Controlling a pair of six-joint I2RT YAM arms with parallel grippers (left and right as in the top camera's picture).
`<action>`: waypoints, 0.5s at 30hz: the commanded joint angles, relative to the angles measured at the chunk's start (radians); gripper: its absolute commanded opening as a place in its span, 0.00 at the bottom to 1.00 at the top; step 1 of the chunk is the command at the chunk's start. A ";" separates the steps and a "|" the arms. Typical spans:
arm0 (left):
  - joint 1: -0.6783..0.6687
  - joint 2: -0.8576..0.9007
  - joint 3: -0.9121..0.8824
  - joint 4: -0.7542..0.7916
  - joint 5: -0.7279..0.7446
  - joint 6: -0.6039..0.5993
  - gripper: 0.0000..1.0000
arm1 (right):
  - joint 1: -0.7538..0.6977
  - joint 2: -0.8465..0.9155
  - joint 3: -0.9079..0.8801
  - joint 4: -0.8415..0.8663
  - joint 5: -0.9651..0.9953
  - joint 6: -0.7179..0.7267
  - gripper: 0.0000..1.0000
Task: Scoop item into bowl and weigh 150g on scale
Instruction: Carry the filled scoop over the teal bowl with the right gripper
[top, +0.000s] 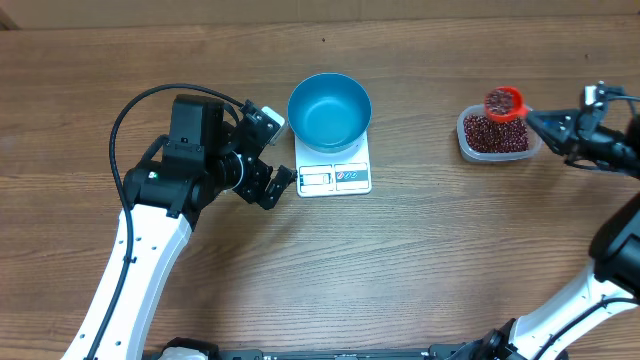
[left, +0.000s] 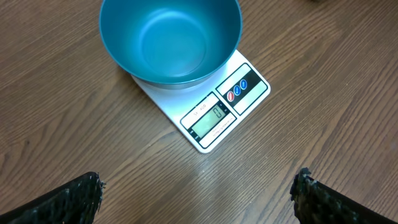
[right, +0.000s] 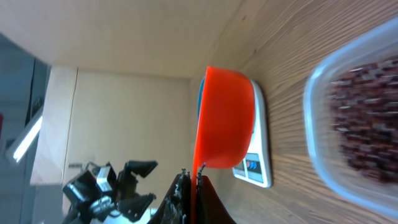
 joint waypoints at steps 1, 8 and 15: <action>0.000 -0.003 0.010 0.000 -0.003 0.023 1.00 | 0.083 0.002 -0.004 -0.002 -0.058 -0.011 0.04; 0.000 -0.003 0.010 0.000 -0.003 0.023 0.99 | 0.229 0.002 -0.004 0.008 -0.121 -0.009 0.04; 0.000 -0.003 0.010 0.000 -0.003 0.023 1.00 | 0.361 0.002 -0.002 0.047 -0.156 -0.001 0.04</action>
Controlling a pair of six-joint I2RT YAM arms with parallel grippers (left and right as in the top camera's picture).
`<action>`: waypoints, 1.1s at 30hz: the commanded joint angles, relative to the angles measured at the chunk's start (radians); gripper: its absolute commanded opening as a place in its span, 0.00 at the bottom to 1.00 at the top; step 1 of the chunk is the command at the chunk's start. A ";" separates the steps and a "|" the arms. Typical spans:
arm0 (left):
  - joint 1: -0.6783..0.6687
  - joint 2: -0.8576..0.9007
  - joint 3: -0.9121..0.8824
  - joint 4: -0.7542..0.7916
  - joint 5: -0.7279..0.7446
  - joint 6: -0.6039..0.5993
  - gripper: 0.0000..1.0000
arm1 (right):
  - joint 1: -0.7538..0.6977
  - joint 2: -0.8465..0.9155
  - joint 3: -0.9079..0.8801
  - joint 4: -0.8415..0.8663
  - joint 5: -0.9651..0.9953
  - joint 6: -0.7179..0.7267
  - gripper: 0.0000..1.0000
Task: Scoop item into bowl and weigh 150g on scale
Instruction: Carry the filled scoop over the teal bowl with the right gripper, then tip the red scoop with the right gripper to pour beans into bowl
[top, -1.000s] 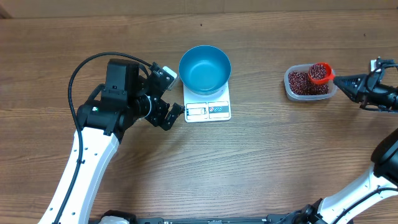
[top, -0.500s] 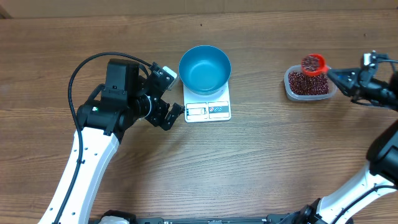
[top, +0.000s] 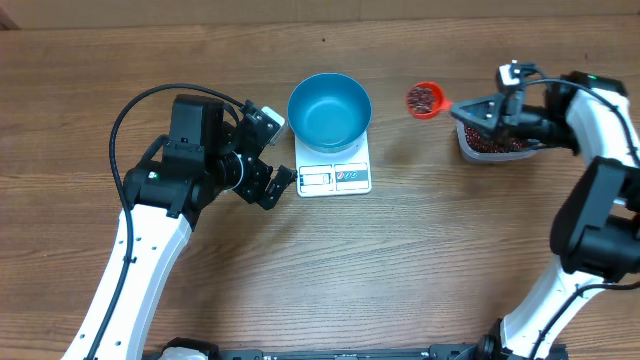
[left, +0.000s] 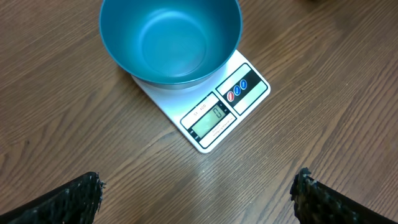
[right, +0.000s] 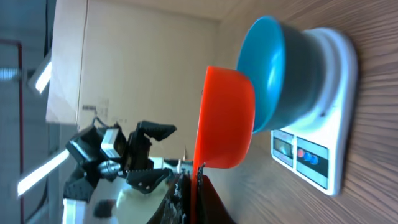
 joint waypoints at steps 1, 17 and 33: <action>0.000 -0.003 0.010 0.000 -0.003 0.023 1.00 | 0.062 0.002 -0.002 0.024 -0.063 -0.001 0.04; 0.000 -0.003 0.010 0.000 -0.003 0.023 0.99 | 0.259 0.002 0.012 0.500 0.119 0.521 0.04; 0.000 -0.003 0.010 0.000 -0.003 0.023 0.99 | 0.430 -0.003 0.315 0.379 0.664 0.601 0.04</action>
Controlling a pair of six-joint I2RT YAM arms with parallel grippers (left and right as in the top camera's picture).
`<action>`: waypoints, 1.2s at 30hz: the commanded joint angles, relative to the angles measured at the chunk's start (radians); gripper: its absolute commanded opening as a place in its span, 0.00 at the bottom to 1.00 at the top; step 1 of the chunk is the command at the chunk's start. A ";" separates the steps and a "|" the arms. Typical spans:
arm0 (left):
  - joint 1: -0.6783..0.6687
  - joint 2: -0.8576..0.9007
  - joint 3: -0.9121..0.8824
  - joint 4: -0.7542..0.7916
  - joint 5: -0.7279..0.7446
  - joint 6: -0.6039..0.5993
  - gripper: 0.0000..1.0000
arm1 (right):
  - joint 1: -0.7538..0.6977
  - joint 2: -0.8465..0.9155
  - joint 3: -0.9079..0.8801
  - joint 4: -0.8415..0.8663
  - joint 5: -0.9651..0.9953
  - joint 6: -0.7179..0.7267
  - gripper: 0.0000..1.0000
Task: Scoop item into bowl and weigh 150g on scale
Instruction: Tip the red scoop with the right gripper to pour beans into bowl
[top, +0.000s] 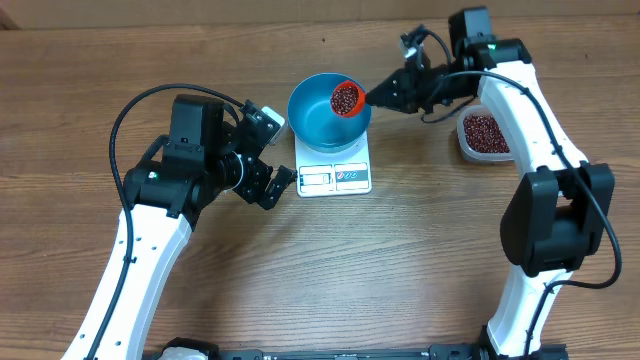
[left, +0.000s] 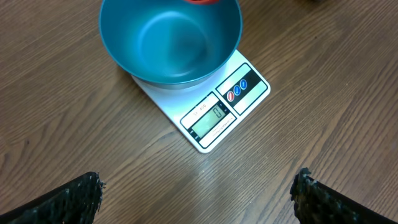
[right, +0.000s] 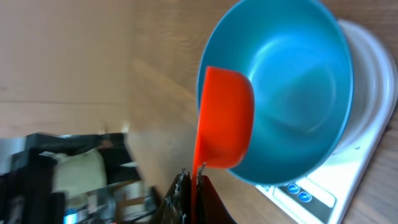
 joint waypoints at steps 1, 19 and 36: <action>0.000 -0.003 0.010 0.000 -0.003 0.023 1.00 | 0.047 -0.007 0.093 -0.042 0.214 0.000 0.04; 0.000 -0.003 0.010 0.000 -0.003 0.023 1.00 | 0.278 -0.018 0.246 -0.138 0.804 -0.005 0.04; 0.000 -0.003 0.010 0.000 -0.003 0.023 1.00 | 0.470 -0.020 0.252 -0.140 1.254 -0.084 0.04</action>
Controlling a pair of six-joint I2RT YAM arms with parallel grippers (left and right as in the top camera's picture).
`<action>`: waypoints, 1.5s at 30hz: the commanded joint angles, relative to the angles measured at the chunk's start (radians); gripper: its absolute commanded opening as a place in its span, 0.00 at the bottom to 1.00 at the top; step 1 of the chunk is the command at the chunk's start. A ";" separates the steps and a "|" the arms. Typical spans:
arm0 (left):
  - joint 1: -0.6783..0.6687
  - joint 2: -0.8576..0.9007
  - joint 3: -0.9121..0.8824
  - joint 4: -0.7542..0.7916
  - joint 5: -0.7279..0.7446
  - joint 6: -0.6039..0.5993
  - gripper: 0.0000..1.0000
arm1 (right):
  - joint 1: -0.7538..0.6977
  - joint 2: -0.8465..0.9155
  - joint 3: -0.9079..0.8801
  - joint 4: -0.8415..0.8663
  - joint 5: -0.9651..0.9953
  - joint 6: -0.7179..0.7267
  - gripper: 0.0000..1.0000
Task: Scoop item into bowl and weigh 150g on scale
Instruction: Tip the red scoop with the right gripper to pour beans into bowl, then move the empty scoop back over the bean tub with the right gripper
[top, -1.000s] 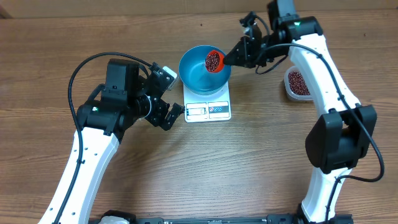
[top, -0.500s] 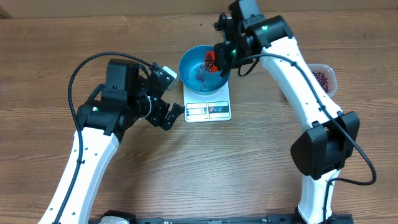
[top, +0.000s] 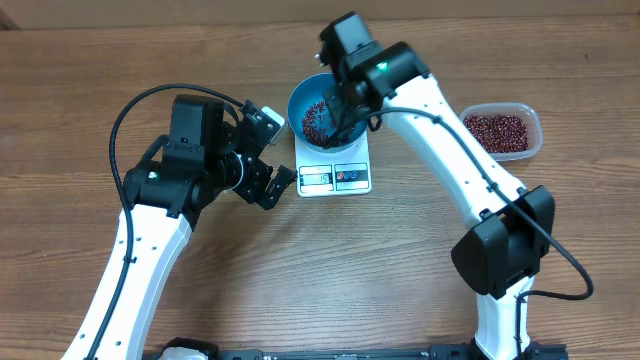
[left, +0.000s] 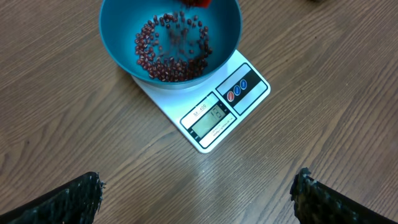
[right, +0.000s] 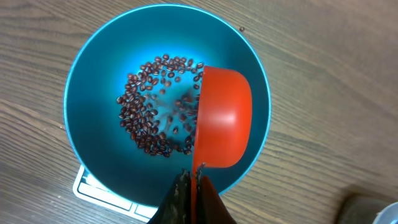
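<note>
A blue bowl (top: 308, 98) stands on the white scale (top: 335, 178), left of the table's middle. Red beans (right: 143, 118) lie scattered in the bowl (right: 87, 137). My right gripper (right: 191, 177) is shut on the handle of an orange scoop (right: 224, 118). The scoop is tipped on its side over the bowl's right half. In the overhead view the right gripper (top: 343, 118) sits over the bowl. In the left wrist view the scale (left: 217, 112) shows a reading of about 16. My left gripper (left: 199, 202) stands open and empty, just left of the scale (top: 277, 152).
A clear plastic container (top: 500, 130) of red beans sits at the right of the table. The right arm reaches across from the right, above the scale's right side. Bare wooden tabletop (top: 380, 270) fills the front.
The scoop was upright and full over the bowl's right rim; now it is tipped and beans lie in the bowl. The scale reading rose from 0. The left arm is unchanged.
My right gripper held the full scoop over the bean container. Then the scoop was between container and scale, then over the empty bowl. Now it is tipped and its beans are in the bowl. The left gripper stayed open beside the scale throughout.
</note>
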 joint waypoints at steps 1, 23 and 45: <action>0.000 -0.003 0.010 0.000 -0.003 0.023 1.00 | 0.047 -0.020 0.041 0.006 0.134 -0.020 0.04; 0.000 -0.003 0.010 0.000 -0.003 0.023 1.00 | 0.040 -0.031 0.041 0.012 0.021 -0.017 0.04; 0.000 -0.003 0.010 0.000 -0.003 0.023 1.00 | -0.572 -0.266 -0.019 -0.236 -0.171 -0.024 0.04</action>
